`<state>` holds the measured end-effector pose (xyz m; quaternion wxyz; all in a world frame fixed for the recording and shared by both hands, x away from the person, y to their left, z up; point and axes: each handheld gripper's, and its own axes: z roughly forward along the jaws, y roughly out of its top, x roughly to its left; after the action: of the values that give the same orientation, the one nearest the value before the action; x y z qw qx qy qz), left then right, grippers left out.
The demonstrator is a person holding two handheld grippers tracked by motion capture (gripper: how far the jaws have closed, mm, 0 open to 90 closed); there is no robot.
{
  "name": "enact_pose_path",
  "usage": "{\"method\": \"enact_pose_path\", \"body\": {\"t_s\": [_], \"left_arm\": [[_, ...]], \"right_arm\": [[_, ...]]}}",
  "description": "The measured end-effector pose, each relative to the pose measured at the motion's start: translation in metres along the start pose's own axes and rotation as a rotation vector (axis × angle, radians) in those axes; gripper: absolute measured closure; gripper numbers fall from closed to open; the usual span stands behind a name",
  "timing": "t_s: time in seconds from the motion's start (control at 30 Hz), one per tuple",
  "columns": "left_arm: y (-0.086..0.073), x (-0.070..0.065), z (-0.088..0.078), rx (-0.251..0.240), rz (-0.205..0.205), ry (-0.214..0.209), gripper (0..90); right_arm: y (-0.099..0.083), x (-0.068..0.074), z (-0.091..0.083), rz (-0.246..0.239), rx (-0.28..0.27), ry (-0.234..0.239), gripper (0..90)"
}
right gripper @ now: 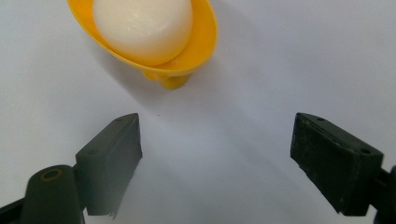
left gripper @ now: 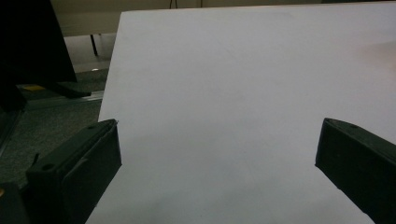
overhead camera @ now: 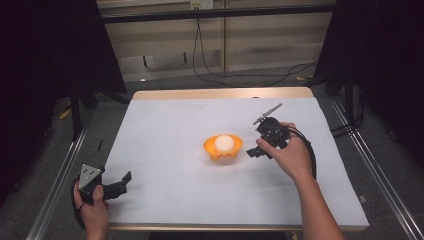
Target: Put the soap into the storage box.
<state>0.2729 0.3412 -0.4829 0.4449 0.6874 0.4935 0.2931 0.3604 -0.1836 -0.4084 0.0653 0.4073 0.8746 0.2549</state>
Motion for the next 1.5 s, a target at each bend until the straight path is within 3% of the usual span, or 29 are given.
{"method": "enact_pose_path", "body": {"t_s": [0.33,0.87,1.1,1.37,1.5], "left_arm": [[0.0,0.0,0.0,0.0,-0.001,-0.001,0.0],[0.0,-0.001,0.0,0.0,-0.001,0.002,0.0],[0.0,-0.001,0.0,-0.003,-0.001,0.002,0.0],[0.0,-0.001,0.0,-0.001,0.0,-0.004,0.0],[0.0,-0.001,0.0,-0.002,-0.001,-0.005,0.0]], "right_arm": [[-0.036,-0.016,-0.008,0.073,-0.112,-0.001,13.5],[-0.099,-0.031,-0.027,0.137,-0.308,-0.042,9.0],[-0.122,-0.031,-0.03,0.152,-0.355,-0.069,0.1],[-0.15,-0.029,-0.033,0.188,-0.426,-0.082,0.0],[-0.161,-0.027,-0.036,0.187,-0.437,-0.094,0.0]]}}
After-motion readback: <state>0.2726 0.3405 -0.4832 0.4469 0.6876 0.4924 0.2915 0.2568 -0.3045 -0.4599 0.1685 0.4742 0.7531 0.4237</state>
